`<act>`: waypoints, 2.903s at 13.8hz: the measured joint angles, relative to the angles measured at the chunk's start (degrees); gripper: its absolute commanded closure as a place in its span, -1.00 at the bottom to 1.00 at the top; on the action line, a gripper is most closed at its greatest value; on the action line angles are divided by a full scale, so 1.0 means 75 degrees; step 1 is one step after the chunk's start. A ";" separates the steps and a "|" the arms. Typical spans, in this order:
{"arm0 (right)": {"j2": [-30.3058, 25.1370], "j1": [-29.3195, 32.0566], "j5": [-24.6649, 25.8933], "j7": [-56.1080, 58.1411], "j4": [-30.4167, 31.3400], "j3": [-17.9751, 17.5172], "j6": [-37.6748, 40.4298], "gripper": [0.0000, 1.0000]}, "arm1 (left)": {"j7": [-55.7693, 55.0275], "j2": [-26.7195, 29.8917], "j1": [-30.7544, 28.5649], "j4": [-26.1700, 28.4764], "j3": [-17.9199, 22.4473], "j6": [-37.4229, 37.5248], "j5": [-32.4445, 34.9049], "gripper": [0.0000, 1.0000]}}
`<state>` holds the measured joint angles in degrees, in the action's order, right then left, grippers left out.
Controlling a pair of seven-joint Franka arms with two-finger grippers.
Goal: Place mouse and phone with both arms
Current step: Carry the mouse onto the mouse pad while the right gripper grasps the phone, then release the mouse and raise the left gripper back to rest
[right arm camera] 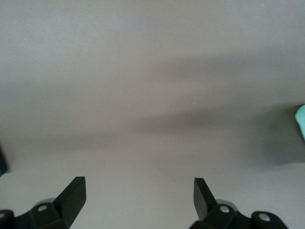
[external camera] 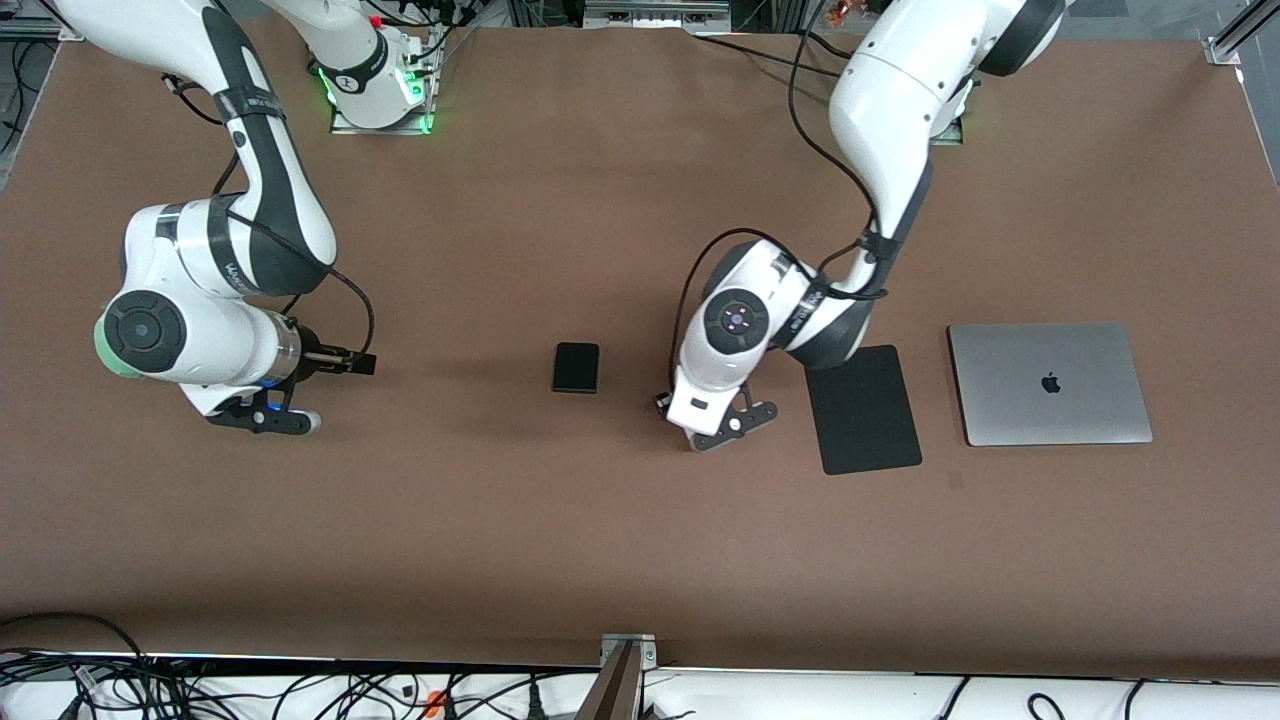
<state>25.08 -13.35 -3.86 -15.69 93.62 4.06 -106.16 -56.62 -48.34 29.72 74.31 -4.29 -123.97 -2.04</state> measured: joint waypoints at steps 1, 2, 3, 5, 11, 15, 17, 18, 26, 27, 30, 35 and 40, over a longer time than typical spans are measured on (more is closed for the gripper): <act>0.0001 -0.0093 -0.0253 -0.0086 0.0000 -0.0003 -0.0086 -1.00 | 0.0391 0.0180 -0.0181 0.0172 0.0006 0.0069 0.0006 0.05; 0.0003 -0.0211 -0.0457 -0.0169 0.0000 -0.0006 -0.0198 -1.00 | 0.0877 0.0412 -0.0402 0.0444 0.0021 0.0082 0.0010 0.04; 0.0009 -0.0366 -0.0572 -0.0229 0.0001 -0.0011 -0.0344 -1.00 | 0.1471 0.0690 -0.0693 0.0787 0.0032 0.0088 0.0014 0.04; 0.0056 -0.0811 -0.0650 -0.0520 0.0003 -0.0025 -0.0768 -1.00 | 0.2792 0.1302 -0.1414 0.1602 0.0022 0.0133 0.0016 0.02; 0.0873 -0.2420 -0.0655 -0.2019 0.0029 -0.0044 -0.2562 -1.00 | 0.4526 0.2139 -0.2288 0.3541 0.0017 0.0020 0.0366 -0.02; 0.1516 -0.3024 -0.0655 -0.2602 0.0094 -0.0040 -0.3551 -1.00 | 0.5292 0.1887 -0.2761 0.4226 0.0021 -0.1163 0.0761 -0.18; 0.1817 -0.3379 -0.0652 -0.2891 0.0123 -0.0029 -0.3973 -1.00 | 0.5381 0.1748 -0.2853 0.4309 0.0011 -0.1362 0.0762 -0.99; 0.1954 -0.3519 -0.0652 -0.2942 0.0126 -0.0015 -0.4116 -1.00 | 0.5381 0.1728 -0.2855 0.4307 -0.0001 -0.1374 0.0763 -1.00; 0.2234 -0.3661 -0.0613 -0.2968 0.0360 0.0101 -0.4688 -1.00 | 0.5366 0.2314 -0.2971 0.3600 -0.0040 -0.0387 0.0762 -1.00; 0.2236 -0.3664 -0.0602 -0.2968 0.0370 0.0101 -0.4715 -1.00 | 0.5368 0.2570 -0.3025 0.3547 -0.0042 -0.0173 0.0762 -1.00; 0.2286 -0.3710 -0.0559 -0.2968 0.0594 0.0101 -0.5171 -0.90 | 0.5371 0.3619 -0.3166 0.3456 -0.0062 0.0819 0.0745 -1.00; 0.2217 -0.3750 -0.0502 -0.2963 0.0693 0.0133 -0.5257 0.10 | 0.6162 0.5619 -0.3306 0.3441 -0.0055 0.2647 0.0744 -1.00; 0.2222 -0.3740 -0.0496 -0.2703 0.0501 0.0267 -0.4461 0.27 | 0.6592 0.6703 -0.3582 0.3350 -0.0033 0.3644 0.0744 -1.00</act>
<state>41.75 -41.40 -7.58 -35.97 97.38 6.07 -139.62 -7.18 1.93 2.85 99.44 -4.53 -96.64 3.54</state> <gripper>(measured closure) 0.194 0.000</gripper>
